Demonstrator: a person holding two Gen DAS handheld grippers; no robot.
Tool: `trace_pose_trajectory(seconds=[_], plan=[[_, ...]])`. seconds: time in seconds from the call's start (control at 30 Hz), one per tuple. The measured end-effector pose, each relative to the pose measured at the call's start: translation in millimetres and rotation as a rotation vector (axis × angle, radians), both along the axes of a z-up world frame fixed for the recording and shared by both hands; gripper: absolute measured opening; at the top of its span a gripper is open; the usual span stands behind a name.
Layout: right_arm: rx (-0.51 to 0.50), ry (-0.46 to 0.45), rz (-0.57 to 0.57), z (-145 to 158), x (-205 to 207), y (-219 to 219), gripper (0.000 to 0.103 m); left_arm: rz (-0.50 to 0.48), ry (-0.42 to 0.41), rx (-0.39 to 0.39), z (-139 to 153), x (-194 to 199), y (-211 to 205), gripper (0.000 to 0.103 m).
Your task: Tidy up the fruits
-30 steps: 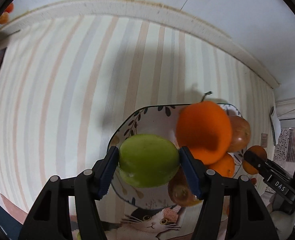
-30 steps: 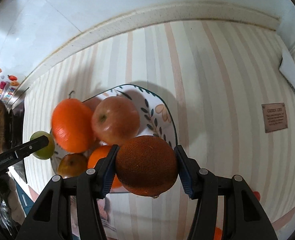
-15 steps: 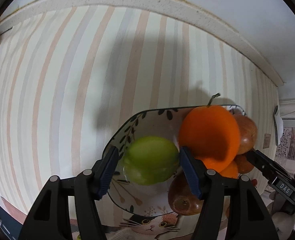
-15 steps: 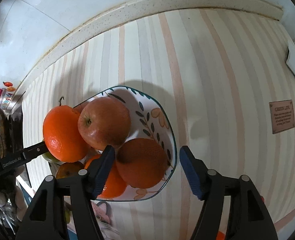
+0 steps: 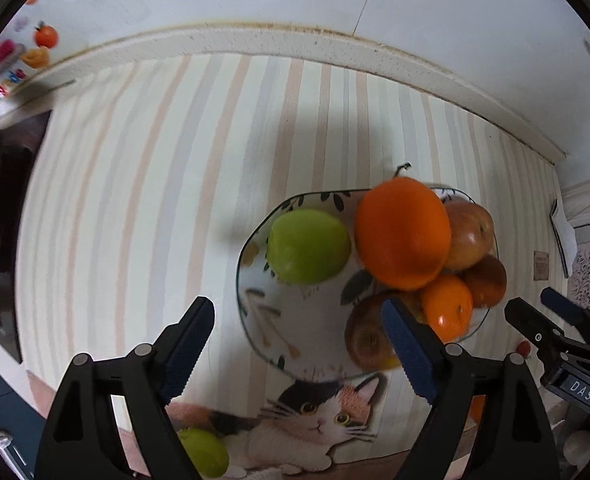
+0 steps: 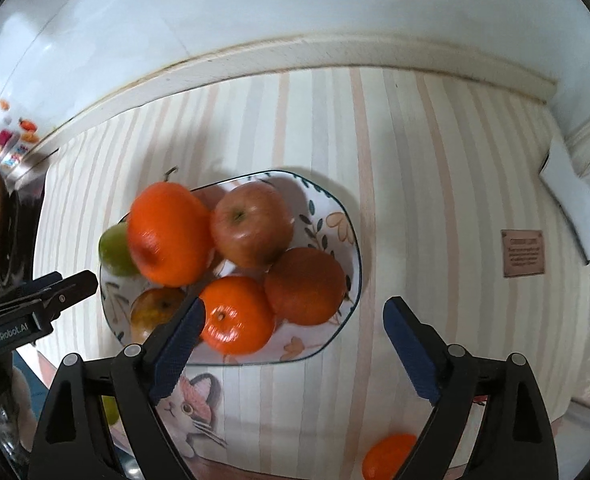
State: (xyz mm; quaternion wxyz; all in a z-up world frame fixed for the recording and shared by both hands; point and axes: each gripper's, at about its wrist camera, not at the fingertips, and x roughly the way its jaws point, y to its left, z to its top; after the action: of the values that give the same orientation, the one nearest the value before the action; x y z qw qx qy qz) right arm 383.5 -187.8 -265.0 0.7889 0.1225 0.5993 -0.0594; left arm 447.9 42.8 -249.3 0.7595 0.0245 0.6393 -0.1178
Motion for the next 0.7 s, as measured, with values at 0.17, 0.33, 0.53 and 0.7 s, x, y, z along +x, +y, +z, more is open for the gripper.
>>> trace_pose_trajectory(seconds=[0.17,0.33,0.53,0.7], plan=[[-0.035,-0.044,0.045,23,-25,15,0.093,0.002,-0.066,0.016,20,-33,2,0.086],[-0.058,-0.089,0.068,45,-49,26,0.093,0.001,-0.137,0.025,42,-63,1,0.086],[-0.052,-0.148,0.073,77,-80,32,0.093,0.001,-0.213,0.004,73,-93,-1,0.086],[-0.063,-0.199,0.082,104,-100,34,0.093,0.004,-0.256,-0.02,94,-112,2,0.086]])
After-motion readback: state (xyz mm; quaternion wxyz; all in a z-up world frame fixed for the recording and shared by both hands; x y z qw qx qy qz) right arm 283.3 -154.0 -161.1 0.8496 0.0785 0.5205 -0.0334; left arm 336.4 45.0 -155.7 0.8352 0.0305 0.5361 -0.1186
